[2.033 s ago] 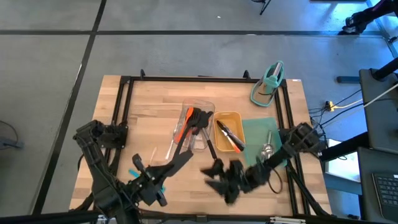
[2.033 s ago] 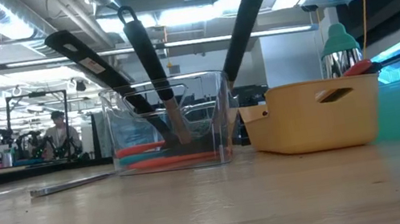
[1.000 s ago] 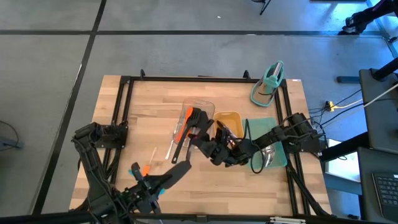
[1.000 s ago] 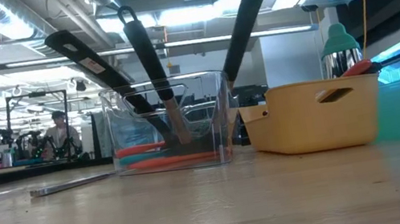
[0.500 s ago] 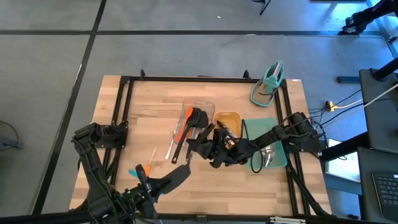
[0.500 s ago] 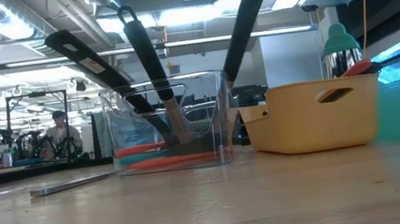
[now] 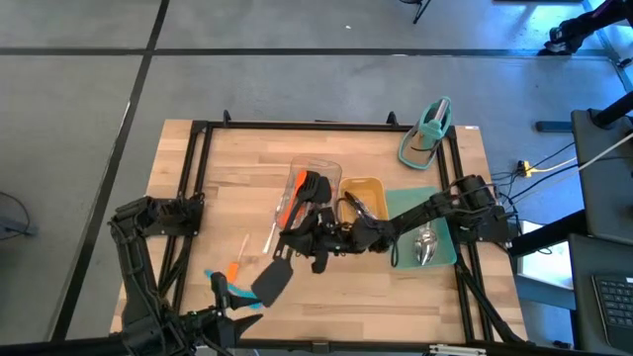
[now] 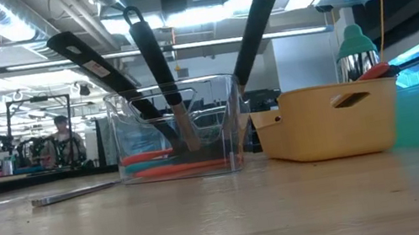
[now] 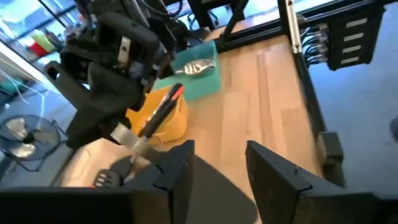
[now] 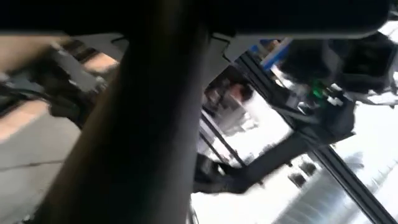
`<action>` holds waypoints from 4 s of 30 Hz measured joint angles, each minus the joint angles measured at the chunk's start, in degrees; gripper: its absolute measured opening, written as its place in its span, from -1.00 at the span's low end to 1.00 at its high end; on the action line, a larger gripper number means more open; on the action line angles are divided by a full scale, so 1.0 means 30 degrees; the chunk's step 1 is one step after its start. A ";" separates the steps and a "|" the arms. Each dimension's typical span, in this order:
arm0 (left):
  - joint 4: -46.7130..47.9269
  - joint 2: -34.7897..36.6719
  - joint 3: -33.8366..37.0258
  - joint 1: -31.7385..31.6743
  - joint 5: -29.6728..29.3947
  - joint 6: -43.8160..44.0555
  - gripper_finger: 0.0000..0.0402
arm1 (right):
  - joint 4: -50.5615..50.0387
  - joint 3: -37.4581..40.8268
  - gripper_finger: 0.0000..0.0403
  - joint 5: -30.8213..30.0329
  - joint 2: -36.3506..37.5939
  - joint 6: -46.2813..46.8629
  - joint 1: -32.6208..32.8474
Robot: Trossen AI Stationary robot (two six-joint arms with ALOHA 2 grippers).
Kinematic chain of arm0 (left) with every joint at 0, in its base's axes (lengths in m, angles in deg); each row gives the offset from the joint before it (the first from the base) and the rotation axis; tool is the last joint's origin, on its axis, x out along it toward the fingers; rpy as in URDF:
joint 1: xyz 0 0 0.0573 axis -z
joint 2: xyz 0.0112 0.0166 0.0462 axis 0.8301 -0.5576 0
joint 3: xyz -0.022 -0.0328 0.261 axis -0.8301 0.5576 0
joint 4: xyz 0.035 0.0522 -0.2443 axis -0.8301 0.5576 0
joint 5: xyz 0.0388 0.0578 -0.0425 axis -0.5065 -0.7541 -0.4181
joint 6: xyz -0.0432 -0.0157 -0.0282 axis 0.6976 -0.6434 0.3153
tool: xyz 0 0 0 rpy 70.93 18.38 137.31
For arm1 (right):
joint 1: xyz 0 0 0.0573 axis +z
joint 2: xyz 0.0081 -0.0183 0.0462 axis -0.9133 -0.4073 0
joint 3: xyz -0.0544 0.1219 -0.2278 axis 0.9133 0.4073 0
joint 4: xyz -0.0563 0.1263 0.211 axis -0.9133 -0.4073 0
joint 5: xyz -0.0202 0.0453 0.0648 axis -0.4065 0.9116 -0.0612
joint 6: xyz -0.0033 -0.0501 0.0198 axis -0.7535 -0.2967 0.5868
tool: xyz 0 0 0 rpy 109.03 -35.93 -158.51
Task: Pick & Place Kitchen Items
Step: Put the black spatula into the transparent bin
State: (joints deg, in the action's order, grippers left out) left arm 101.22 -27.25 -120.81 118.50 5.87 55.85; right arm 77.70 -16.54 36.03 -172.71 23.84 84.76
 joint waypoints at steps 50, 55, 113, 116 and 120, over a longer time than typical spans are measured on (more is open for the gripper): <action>0.0328 -0.0052 0.1774 -0.0260 -0.2551 0.3341 -0.36 | -1.6726 -1.3012 -0.73 -2.0011 -0.0015 -1.5342 0.7577; 0.0329 -0.0052 0.2190 -0.1329 -0.4815 0.3431 -0.42 | -1.5507 -1.3052 -0.73 -2.3837 -0.0015 -1.7472 0.8279; 0.4224 -0.0038 0.7857 -0.4516 -0.6801 1.1954 -0.95 | -4.7806 -1.3019 -0.73 -2.3893 0.0036 1.5690 0.5011; 0.4198 -0.0038 0.7857 -0.5028 -0.6556 1.1963 -0.96 | -4.9455 -1.3024 -0.73 -2.3912 0.0036 1.6883 0.4054; 0.4207 -0.0038 0.7857 -0.5521 -0.6122 1.1524 -0.97 | -4.9959 -1.3027 -0.73 -2.3941 0.0036 1.7012 0.3070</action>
State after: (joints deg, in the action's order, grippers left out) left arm 113.85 -27.36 -97.24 101.94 -12.49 90.42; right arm -72.18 -55.62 -35.79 -172.60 74.88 93.97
